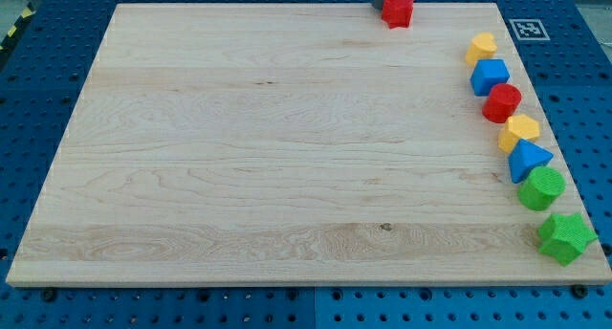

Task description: Place the red star towards the top of the yellow heart

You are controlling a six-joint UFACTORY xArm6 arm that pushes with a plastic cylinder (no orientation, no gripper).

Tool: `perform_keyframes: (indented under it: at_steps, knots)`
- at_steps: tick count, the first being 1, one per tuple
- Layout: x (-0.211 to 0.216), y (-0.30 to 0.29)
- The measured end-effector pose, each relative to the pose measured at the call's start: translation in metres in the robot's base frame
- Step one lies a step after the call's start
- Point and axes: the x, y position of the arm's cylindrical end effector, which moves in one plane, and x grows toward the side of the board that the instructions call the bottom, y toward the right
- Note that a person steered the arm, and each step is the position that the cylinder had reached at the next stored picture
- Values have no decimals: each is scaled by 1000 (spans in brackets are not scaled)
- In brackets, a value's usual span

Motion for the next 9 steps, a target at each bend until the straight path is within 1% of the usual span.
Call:
perform_keyframes:
  at_steps: [2, 3, 4, 6, 7, 9]
  knots:
    - [44, 0]
    - [49, 0]
    - [49, 13]
    - [49, 70]
    - [49, 86]
    - [52, 83]
